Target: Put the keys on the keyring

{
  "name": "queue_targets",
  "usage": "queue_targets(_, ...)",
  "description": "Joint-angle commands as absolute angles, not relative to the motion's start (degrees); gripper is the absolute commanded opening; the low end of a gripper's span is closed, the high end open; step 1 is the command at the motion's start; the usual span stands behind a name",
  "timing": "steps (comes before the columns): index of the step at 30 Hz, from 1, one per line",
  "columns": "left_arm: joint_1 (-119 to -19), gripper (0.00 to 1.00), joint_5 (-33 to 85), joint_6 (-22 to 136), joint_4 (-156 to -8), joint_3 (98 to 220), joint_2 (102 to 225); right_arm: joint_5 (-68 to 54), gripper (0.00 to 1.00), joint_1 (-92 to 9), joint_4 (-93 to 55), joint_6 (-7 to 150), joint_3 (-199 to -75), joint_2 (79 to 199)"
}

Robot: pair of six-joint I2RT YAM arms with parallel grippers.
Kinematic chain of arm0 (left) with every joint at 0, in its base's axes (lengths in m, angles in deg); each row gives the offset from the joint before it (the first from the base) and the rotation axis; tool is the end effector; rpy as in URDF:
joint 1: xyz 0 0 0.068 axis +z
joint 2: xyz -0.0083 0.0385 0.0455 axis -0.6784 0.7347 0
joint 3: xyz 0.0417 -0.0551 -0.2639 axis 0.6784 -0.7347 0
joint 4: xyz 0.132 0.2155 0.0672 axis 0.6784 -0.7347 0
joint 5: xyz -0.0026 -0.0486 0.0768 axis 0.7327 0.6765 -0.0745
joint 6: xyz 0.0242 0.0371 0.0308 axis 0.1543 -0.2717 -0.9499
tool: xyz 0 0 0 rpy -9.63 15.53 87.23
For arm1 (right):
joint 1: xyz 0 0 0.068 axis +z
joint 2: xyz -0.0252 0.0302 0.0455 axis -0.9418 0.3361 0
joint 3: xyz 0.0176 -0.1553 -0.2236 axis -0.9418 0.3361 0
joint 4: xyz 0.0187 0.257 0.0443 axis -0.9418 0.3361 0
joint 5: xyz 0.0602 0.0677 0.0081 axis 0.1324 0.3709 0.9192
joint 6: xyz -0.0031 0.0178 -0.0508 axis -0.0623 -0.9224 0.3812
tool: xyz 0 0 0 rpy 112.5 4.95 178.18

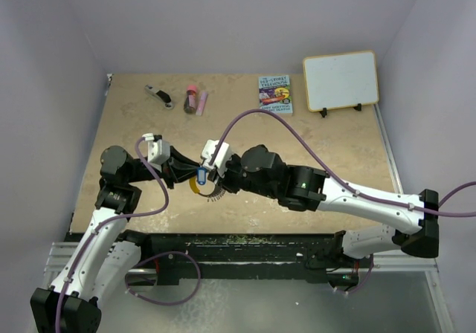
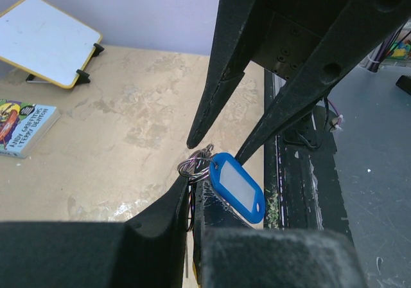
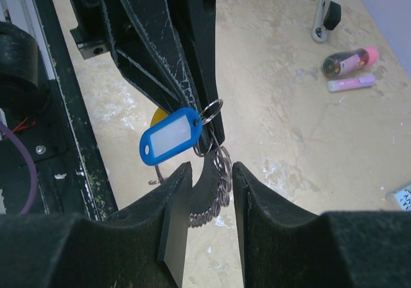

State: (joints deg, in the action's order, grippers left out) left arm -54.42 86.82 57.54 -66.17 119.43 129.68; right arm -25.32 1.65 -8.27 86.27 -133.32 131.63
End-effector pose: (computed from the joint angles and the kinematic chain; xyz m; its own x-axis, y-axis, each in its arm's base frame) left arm 0.1480 -0.0646 0.3240 -0.0543 -0.0668 -0.9963 0.9864 0.1515 -0.0639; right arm 0.0988 0.2824 0.3936 0.0487 -0.2801 -0.9587 -0.8797 0.4426 -0.1740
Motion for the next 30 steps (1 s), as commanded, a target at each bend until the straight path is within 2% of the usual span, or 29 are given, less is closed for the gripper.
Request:
queue_targets(1, -54.75, 0.03, 87.82, 55.62, -65.57, 121.74, 129.38, -26.39, 0.36, 1.90, -11.34, 87.23, -136.89, 131.42)
queue_targets(30, -55.15, 0.04, 86.73, 55.25, -66.00, 121.65, 129.04, -25.45, 0.33, 2.32, -9.29, 87.50, -139.18, 133.83)
